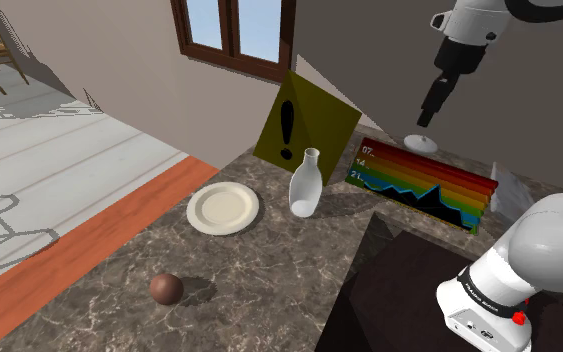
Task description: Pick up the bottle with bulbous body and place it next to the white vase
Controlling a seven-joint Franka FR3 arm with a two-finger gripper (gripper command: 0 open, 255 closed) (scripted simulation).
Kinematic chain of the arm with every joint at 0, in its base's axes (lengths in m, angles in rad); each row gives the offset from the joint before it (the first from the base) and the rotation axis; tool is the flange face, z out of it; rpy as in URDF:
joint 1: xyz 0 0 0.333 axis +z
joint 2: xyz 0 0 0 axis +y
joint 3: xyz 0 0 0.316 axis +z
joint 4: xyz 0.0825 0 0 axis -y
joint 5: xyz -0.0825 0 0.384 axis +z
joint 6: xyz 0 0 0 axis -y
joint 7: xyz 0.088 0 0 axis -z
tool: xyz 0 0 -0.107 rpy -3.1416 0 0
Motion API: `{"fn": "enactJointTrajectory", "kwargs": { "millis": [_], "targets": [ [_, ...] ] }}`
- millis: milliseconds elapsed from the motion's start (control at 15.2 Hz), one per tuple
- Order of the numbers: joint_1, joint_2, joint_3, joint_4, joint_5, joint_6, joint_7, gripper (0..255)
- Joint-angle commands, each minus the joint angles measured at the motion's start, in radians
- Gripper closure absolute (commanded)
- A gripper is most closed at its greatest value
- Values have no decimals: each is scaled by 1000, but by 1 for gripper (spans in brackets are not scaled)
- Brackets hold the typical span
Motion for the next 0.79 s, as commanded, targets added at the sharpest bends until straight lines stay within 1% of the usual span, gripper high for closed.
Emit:
{"fn": "enactJointTrajectory", "kwargs": {
  "millis": [0,330,726],
  "targets": [
    [0,0,0,0,0,0,0,0],
    [17,130,50,-7,25,136,39,0],
    [33,314,108,28,37,285,87,0]
  ]
}}
